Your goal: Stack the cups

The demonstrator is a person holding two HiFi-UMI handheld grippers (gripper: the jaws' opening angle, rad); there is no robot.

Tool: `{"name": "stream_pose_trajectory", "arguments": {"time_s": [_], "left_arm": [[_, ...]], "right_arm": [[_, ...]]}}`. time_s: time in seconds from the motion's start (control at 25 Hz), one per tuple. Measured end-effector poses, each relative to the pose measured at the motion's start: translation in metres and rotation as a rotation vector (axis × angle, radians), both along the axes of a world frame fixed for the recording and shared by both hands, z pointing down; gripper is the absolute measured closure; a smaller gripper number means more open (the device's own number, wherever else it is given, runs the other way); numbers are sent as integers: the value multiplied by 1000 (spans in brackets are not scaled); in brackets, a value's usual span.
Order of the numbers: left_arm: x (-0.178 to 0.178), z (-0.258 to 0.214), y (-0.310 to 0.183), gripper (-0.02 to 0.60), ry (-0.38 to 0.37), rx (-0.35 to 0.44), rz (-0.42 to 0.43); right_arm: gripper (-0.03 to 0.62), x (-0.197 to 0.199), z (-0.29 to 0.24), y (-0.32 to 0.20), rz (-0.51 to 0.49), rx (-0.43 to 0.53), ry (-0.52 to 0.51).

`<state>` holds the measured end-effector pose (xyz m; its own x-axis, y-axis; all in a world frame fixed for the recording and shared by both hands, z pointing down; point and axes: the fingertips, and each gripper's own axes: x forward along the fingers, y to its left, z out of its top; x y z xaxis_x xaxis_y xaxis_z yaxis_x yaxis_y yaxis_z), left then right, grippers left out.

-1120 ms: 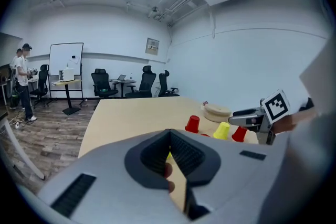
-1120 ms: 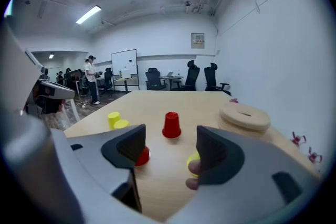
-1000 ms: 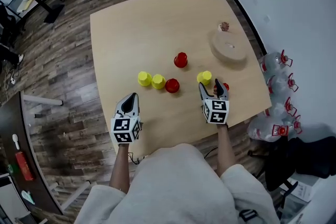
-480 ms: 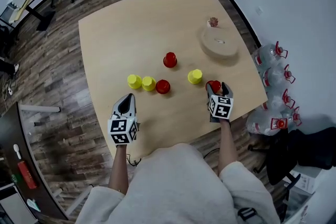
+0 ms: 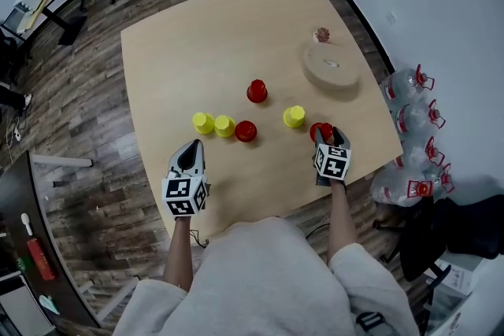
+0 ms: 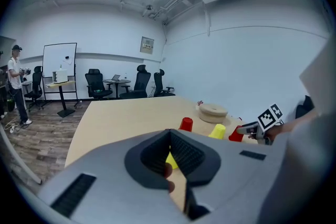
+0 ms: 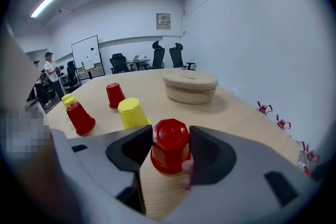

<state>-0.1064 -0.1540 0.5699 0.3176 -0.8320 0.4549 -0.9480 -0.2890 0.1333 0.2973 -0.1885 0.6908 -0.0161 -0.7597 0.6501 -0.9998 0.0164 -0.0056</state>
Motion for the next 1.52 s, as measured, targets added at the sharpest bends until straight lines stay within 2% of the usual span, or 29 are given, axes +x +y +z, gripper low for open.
{"name": "stream_pose_trajectory", "arguments": {"time_s": [0.32,0.64,0.92,1.2,1.32,1.52], "left_arm": [[1,-4,5,572,11,14,-1],[-17,-11,15,572,20,34,-49],[-60,-17,34,572,19,48,-145],[-100,-16,58,572,25,44,-237],[-112,-15,66,572,24,42,-262],[-126,-13,72,572,29,38,-293]], "right_arm": [[368,-21,-54,-6,-71,111,20],[370,-110,-109,-41,-280,199,-9],[368,-225,-112,-55,-504,184,-33],[368,-315,-106,-55,-652,155,-42],[368,-343,-102,-54,-699,142,-40],[368,-366,-91,-52,-738,110,-32]]}}
